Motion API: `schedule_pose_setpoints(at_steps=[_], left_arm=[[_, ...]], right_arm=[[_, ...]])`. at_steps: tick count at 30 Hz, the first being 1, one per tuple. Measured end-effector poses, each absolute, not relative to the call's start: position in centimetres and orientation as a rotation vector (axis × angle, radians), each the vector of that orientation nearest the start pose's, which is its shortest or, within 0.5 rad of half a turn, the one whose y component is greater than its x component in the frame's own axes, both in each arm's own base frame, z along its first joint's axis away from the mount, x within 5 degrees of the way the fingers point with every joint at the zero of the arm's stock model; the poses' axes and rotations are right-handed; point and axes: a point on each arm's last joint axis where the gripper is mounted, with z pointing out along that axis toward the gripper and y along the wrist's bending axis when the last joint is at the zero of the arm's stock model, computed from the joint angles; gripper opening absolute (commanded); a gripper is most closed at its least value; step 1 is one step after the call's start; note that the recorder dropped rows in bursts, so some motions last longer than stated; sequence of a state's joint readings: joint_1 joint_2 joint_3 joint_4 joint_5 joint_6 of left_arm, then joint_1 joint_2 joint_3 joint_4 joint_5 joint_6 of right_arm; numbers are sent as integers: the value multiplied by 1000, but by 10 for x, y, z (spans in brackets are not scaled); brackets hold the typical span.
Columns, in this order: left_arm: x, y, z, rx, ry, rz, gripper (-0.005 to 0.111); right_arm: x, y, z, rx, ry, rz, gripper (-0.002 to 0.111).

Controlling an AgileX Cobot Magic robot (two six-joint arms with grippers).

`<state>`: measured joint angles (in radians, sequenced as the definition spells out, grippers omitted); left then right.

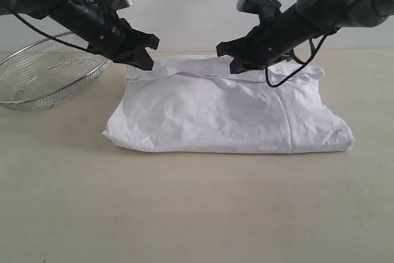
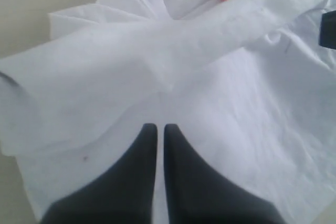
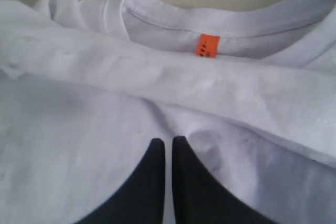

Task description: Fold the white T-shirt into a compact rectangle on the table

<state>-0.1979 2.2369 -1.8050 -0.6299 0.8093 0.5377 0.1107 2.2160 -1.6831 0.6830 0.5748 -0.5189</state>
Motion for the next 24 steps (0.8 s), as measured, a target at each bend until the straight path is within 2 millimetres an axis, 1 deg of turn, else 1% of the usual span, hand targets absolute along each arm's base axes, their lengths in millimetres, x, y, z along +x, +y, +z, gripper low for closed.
schedule_pose_setpoints(at_steps=[3,6,8,11,13,15,17,19,20,21,22,24], left_arm=[[469,-141,181,532,2545,-596,5],[468,-145,176,538,2541,-580,5],[469,-147,166,535,2558,-579,5],[471,-147,145,524,2590,-575,5],[472,-146,138,521,2604,-575,5],[472,-146,137,519,2603,-573,5],[472,-146,137,515,2600,-573,5],[472,-146,137,515,2600,-573,5],[472,-146,137,515,2600,-573,5],[472,-146,137,515,2600,-573,5],[472,-147,137,517,2603,-575,5],[471,-147,137,522,2610,-581,5]], right_arm=[[484,87,154,-169,2496,515,0],[484,87,147,-157,2510,516,0],[486,86,144,-147,2503,503,0],[490,84,131,-108,2501,481,0],[492,83,123,-97,2501,468,0],[495,81,123,-77,2473,444,0],[503,80,133,-47,2413,424,0],[515,78,151,1,2316,405,0],[524,78,167,39,2244,404,0],[530,77,177,54,2205,409,0],[537,75,196,59,2154,422,0],[542,70,214,35,2141,438,0]])
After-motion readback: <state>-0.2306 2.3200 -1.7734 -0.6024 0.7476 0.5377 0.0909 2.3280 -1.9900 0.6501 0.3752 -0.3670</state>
